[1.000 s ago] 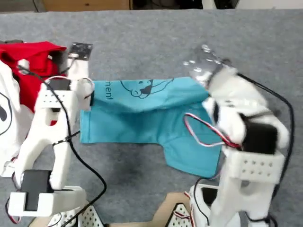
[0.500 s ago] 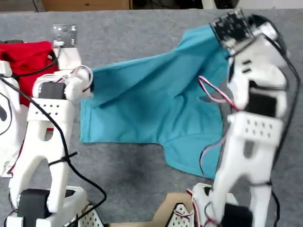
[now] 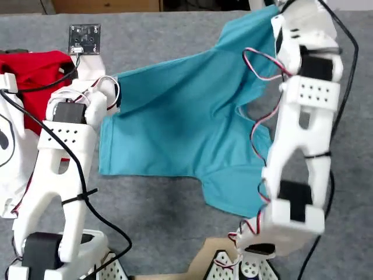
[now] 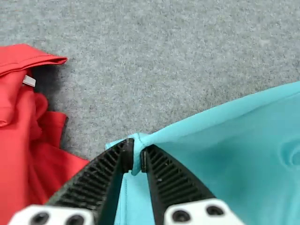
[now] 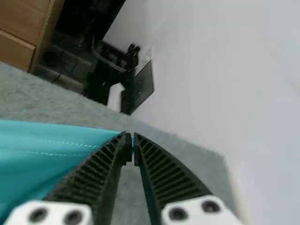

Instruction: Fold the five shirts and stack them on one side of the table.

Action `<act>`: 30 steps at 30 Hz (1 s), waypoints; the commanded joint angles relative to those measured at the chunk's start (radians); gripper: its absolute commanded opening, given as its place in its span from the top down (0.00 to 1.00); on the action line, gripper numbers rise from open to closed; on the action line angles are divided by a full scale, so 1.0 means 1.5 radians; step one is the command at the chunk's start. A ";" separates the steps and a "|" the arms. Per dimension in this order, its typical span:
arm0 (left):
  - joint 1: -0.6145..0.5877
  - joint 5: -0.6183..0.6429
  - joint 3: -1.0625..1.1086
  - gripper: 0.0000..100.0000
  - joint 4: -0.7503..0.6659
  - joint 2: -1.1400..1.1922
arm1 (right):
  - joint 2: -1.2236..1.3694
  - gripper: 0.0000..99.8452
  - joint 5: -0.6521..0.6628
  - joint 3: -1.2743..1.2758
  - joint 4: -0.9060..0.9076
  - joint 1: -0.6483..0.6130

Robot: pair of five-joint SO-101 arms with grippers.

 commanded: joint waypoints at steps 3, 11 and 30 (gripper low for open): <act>0.001 0.004 -0.040 0.98 -0.014 -0.022 | 0.162 1.00 -0.125 -0.207 0.194 0.038; -0.023 0.004 -0.032 0.98 -0.005 -0.028 | 0.325 0.99 -0.204 -0.562 0.420 0.066; -0.050 -0.001 -0.118 0.98 0.195 -0.029 | 0.113 0.99 -0.002 -0.620 0.710 -0.069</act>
